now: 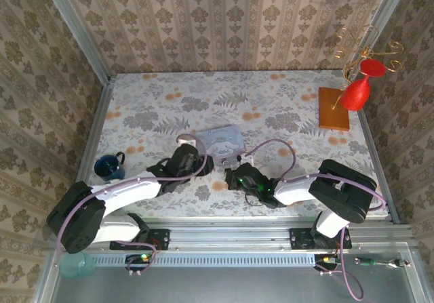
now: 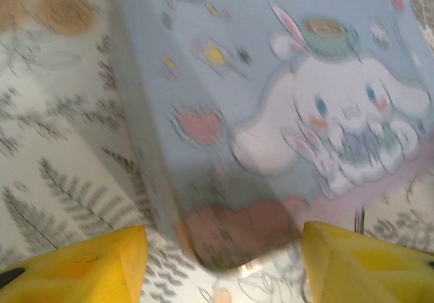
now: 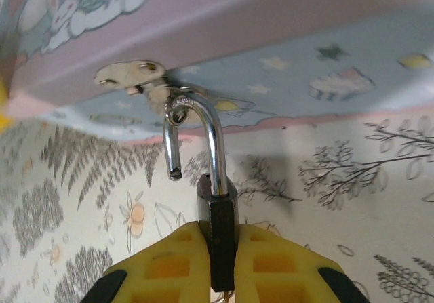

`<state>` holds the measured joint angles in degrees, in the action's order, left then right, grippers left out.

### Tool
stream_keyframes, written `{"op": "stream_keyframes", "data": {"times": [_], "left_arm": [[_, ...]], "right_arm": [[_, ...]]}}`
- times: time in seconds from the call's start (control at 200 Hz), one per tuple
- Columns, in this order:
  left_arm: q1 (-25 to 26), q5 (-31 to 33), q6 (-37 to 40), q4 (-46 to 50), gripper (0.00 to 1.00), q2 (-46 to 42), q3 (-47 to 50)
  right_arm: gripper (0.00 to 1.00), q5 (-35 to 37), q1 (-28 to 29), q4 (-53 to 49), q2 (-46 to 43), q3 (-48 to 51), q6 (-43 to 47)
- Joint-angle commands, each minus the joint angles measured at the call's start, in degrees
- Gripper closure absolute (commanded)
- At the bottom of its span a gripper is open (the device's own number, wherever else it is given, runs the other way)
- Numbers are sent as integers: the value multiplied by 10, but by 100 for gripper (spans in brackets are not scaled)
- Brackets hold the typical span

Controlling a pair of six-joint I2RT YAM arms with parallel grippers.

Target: Unlock a padlock with a key

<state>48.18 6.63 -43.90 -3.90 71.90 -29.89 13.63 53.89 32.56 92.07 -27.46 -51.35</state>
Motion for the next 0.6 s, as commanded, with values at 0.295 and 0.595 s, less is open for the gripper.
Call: {"op": "stream_keyframes", "data": {"times": [0.295,0.595], "left_arm": [[52,52,-56,-1,39,2,20],[46,52,-41,-19,33,-23,12]], "right_arm": [[100,95,-15,27,-20,-6,-157],[100,29,-67,58,10,-9,-212]]}}
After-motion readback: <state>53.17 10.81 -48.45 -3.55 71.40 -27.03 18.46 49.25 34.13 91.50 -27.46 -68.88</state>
